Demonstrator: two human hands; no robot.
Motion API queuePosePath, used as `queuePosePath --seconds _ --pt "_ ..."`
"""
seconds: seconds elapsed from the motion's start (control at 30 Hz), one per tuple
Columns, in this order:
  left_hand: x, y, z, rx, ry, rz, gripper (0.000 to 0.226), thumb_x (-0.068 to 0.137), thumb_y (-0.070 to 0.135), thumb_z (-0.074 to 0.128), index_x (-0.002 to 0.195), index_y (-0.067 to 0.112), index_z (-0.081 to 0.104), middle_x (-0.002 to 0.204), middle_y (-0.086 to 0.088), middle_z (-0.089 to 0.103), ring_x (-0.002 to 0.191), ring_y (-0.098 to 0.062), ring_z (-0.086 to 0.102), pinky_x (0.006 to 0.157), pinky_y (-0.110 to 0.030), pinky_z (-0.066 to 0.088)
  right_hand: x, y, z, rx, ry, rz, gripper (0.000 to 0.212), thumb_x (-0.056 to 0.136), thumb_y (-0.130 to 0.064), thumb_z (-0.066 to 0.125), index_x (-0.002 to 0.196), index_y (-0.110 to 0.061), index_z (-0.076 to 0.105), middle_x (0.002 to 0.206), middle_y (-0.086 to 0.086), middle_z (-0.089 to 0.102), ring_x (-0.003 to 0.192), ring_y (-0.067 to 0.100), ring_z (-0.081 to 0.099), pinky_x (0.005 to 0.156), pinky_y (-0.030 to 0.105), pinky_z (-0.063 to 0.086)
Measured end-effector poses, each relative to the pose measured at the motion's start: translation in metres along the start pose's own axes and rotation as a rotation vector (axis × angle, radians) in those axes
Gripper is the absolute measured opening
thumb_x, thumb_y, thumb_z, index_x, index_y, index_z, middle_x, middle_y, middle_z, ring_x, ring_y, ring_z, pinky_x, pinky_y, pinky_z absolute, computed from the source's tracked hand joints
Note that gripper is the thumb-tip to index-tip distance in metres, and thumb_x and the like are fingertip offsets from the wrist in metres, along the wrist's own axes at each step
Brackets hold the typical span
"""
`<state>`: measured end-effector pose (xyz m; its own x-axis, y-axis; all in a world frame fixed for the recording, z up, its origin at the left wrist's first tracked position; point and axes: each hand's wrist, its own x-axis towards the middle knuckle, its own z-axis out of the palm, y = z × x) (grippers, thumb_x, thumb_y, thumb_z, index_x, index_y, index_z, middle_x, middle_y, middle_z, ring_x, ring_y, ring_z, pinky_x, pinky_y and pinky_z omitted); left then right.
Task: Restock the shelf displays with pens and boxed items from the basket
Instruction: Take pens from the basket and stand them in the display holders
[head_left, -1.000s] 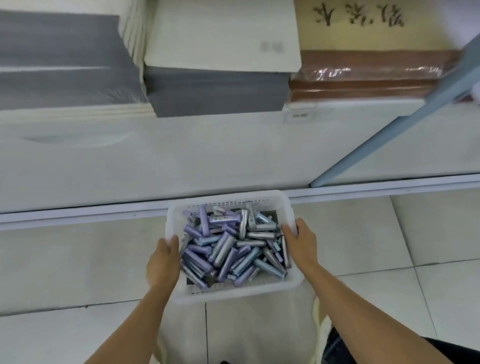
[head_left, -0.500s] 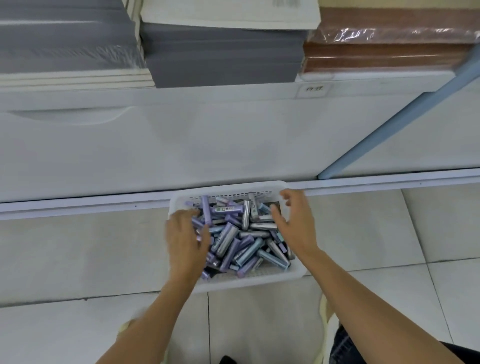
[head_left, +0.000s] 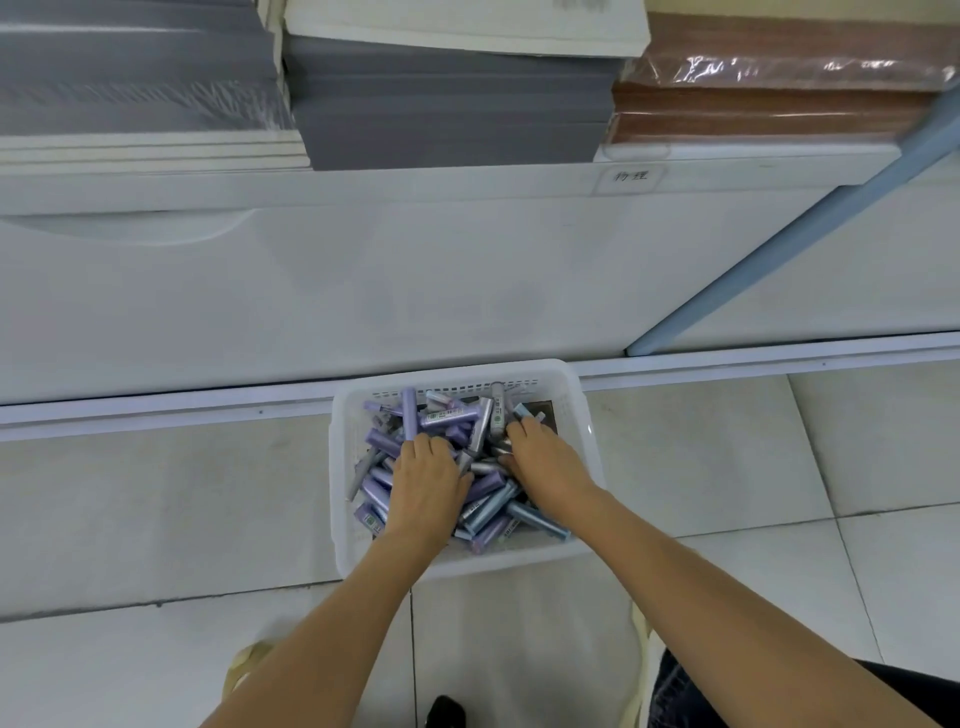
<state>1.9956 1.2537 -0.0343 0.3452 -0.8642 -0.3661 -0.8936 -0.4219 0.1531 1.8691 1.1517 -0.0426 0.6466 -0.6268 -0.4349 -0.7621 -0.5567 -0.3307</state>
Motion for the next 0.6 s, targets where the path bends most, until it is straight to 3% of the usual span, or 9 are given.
queuePosePath --seconds 0.1,0.17,0.23,0.33,0.4,0.5,0.6 --pt "-0.002 -0.001 -0.001 -0.175 0.04 0.041 0.026 0.102 0.031 0.042 0.113 0.009 0.047 0.112 -0.008 0.05 0.102 -0.022 0.046 0.088 -0.024 0.035 0.001 0.003 -0.009 0.174 -0.041 0.036 0.026 0.099 -0.022 0.049 0.118 -0.005 0.055 0.119 0.016 0.058 0.103 0.033 0.057 0.082 0.036 0.044" --pt "-0.002 -0.005 -0.008 -0.573 0.094 -0.026 0.011 0.098 0.017 0.052 0.101 0.008 0.046 0.09 -0.007 0.054 0.077 -0.019 0.049 0.066 -0.02 0.036 -0.002 0.01 -0.017 0.335 -0.019 0.072 0.02 0.099 -0.026 0.05 0.103 -0.009 0.058 0.099 0.011 0.062 0.087 0.027 0.058 0.068 0.03 0.039" --pt "0.001 -0.007 -0.016 -0.863 0.147 -0.175 0.012 0.094 0.011 0.054 0.093 0.013 0.043 0.067 -0.003 0.051 0.054 -0.016 0.044 0.046 -0.019 0.033 -0.007 0.018 -0.026 0.493 0.024 0.142 0.023 0.1 -0.032 0.048 0.088 -0.013 0.055 0.078 0.001 0.055 0.067 0.015 0.05 0.058 0.024 0.033" --pt "0.01 -0.006 -0.029 -1.114 0.171 -0.324 0.021 0.094 0.008 0.048 0.077 0.018 0.042 0.058 0.0 0.043 0.05 -0.016 0.037 0.046 -0.029 0.032 -0.012 0.019 -0.039 0.761 0.112 0.194 0.027 0.1 -0.037 0.047 0.088 -0.016 0.059 0.068 -0.007 0.049 0.058 0.008 0.043 0.058 0.022 0.035" --pt "0.012 -0.001 -0.039 -1.254 0.115 -0.336 0.027 0.095 0.01 0.049 0.07 0.018 0.044 0.053 0.003 0.037 0.046 -0.013 0.031 0.047 -0.027 0.028 -0.014 0.008 -0.046 0.885 0.128 0.178 0.024 0.1 -0.036 0.047 0.094 -0.017 0.061 0.069 -0.01 0.051 0.058 0.003 0.046 0.06 0.019 0.038" --pt "0.006 0.01 -0.047 -1.511 -0.043 -0.371 0.036 0.094 0.029 0.062 0.061 0.019 0.05 0.043 0.006 0.031 0.034 -0.009 0.025 0.038 -0.02 0.027 -0.019 -0.018 -0.048 1.02 0.124 0.127 0.02 0.101 -0.033 0.048 0.097 -0.019 0.061 0.074 -0.013 0.056 0.061 -0.005 0.051 0.062 0.014 0.04" --pt "0.0 0.016 -0.047 -1.668 -0.105 -0.44 0.039 0.088 0.039 0.068 0.058 0.021 0.051 0.04 0.002 0.034 0.032 -0.009 0.025 0.033 -0.017 0.025 -0.029 -0.044 -0.044 1.089 0.076 0.07 0.025 0.103 -0.03 0.043 0.106 -0.013 0.061 0.079 -0.012 0.062 0.071 0.0 0.057 0.067 0.018 0.047"
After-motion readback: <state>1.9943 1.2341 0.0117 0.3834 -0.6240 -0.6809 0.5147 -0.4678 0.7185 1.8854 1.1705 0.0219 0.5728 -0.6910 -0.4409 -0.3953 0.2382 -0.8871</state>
